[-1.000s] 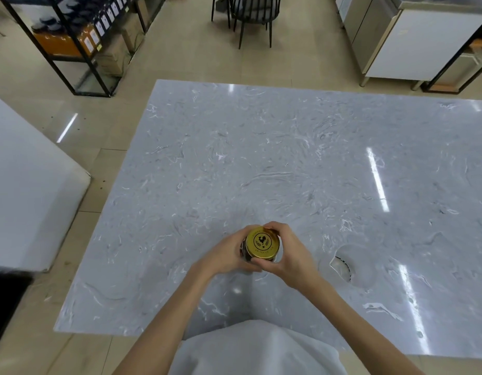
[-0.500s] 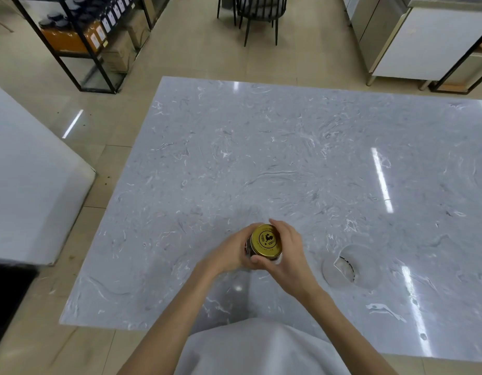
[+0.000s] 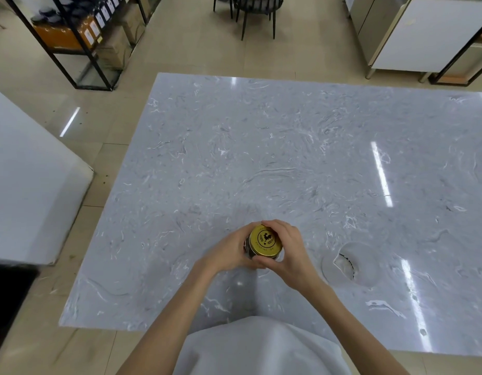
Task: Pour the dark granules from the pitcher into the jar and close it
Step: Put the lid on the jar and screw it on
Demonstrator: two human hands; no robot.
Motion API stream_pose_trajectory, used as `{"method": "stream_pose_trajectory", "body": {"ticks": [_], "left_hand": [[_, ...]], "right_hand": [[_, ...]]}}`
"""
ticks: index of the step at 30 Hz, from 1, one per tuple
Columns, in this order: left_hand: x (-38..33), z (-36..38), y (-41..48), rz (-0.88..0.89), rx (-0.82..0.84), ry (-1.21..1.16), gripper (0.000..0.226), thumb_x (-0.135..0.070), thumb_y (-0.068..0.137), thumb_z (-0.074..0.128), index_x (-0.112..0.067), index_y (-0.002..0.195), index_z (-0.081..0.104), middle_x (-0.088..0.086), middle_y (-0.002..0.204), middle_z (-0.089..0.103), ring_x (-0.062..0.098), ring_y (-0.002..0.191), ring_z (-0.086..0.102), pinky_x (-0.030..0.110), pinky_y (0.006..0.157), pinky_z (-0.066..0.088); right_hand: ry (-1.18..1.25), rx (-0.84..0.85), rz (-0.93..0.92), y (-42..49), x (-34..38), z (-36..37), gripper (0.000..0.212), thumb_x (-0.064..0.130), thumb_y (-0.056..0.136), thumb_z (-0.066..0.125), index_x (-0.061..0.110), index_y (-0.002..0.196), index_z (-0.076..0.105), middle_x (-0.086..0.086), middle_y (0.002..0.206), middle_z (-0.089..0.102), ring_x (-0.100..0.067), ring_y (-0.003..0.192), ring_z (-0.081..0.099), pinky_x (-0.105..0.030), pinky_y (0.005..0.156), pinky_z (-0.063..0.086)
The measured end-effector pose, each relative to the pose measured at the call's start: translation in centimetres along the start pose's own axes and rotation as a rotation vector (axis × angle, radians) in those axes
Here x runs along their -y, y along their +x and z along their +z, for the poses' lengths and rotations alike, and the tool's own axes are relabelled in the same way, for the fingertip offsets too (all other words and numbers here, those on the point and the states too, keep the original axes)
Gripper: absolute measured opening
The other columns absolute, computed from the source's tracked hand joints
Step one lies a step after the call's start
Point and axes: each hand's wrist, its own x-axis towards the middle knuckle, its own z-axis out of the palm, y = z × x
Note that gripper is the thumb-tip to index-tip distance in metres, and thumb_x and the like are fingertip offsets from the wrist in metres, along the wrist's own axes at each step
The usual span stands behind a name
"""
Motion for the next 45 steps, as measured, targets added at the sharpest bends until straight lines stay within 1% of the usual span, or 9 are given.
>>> {"method": "stream_pose_trajectory", "body": {"ticks": [4,9,15,22,27,30,35,40,45], "left_hand": [[-0.1,0.0,-0.1,0.007,-0.021,0.021,0.082,-0.039,0.064,0.092,-0.057,0.13,0.047,-0.029,0.123,0.062,-0.006,0.11,0.061,0.009,0.082,0.049],[0.0,0.2,-0.1,-0.022,-0.035,0.017,0.076,-0.033,0.069,0.089,-0.058,0.128,0.047,-0.027,0.121,0.063,-0.005,0.108,0.062,0.025,0.089,0.053],[-0.5,-0.1,-0.2,-0.03,-0.037,0.038,0.076,-0.033,0.067,0.085,-0.061,0.126,0.046,-0.031,0.117,0.061,-0.009,0.105,0.061,0.017,0.079,0.051],[-0.1,0.4,-0.1,-0.017,-0.059,-0.023,0.078,-0.025,0.064,0.086,-0.058,0.125,0.05,-0.022,0.117,0.066,0.006,0.107,0.066,0.04,0.085,0.06],[-0.8,0.0,-0.1,-0.025,-0.067,-0.007,0.077,-0.031,0.062,0.088,-0.063,0.12,0.049,-0.028,0.113,0.065,0.0,0.102,0.065,0.032,0.085,0.059],[-0.7,0.0,-0.1,0.001,-0.059,0.014,0.081,-0.033,0.064,0.092,-0.051,0.13,0.047,-0.021,0.117,0.065,0.003,0.105,0.065,0.032,0.087,0.058],[-1.4,0.2,-0.1,-0.016,-0.074,0.029,0.073,-0.038,0.063,0.087,-0.06,0.119,0.046,-0.028,0.111,0.065,-0.005,0.101,0.064,0.019,0.081,0.055],[-0.7,0.1,-0.5,-0.02,-0.095,-0.076,0.084,-0.032,0.064,0.094,-0.063,0.125,0.046,-0.028,0.122,0.063,-0.003,0.112,0.062,0.014,0.087,0.051],[-1.4,0.5,0.3,0.004,-0.072,-0.007,0.079,-0.036,0.064,0.093,-0.051,0.127,0.048,-0.026,0.117,0.065,-0.003,0.106,0.064,0.023,0.085,0.055]], "right_hand": [[-0.189,-0.104,-0.036,-0.6,0.3,1.9,0.062,0.046,0.086,0.066,0.019,0.139,0.05,-0.005,0.132,0.051,-0.017,0.118,0.045,-0.037,0.098,0.042],[-0.257,-0.233,0.001,-0.6,1.5,3.4,0.053,0.033,0.087,0.07,0.022,0.137,0.057,-0.01,0.125,0.056,-0.026,0.11,0.056,-0.04,0.089,0.047],[-0.24,-0.148,0.052,-0.4,1.5,2.2,0.064,0.052,0.084,0.069,0.026,0.139,0.051,-0.008,0.128,0.051,-0.023,0.113,0.051,-0.037,0.094,0.046],[-0.204,-0.332,0.234,0.4,2.1,3.5,0.073,0.059,0.072,0.077,0.008,0.12,0.056,-0.007,0.112,0.057,-0.023,0.103,0.052,-0.038,0.088,0.05],[-0.309,-0.242,0.21,0.2,1.9,2.2,0.08,0.077,0.081,0.051,0.01,0.123,0.056,-0.009,0.125,0.053,-0.024,0.115,0.05,-0.034,0.095,0.045],[-0.018,-0.075,0.057,2.1,1.6,0.4,0.062,0.058,0.094,0.047,0.017,0.14,0.049,-0.001,0.15,0.041,-0.012,0.141,0.034,-0.029,0.114,0.03],[0.089,-0.142,0.063,3.2,2.3,1.6,0.034,0.026,0.101,0.047,0.016,0.127,0.066,0.002,0.128,0.067,-0.011,0.121,0.057,-0.036,0.104,0.045],[0.085,-0.203,0.247,-1.0,2.3,2.9,0.05,0.036,0.104,0.035,0.015,0.149,0.04,0.007,0.147,0.044,-0.001,0.135,0.038,-0.003,0.108,0.021],[0.164,-0.123,0.137,3.0,2.1,0.4,0.039,0.029,0.103,0.047,0.015,0.138,0.057,0.002,0.144,0.055,-0.008,0.135,0.046,-0.026,0.114,0.036]]}}
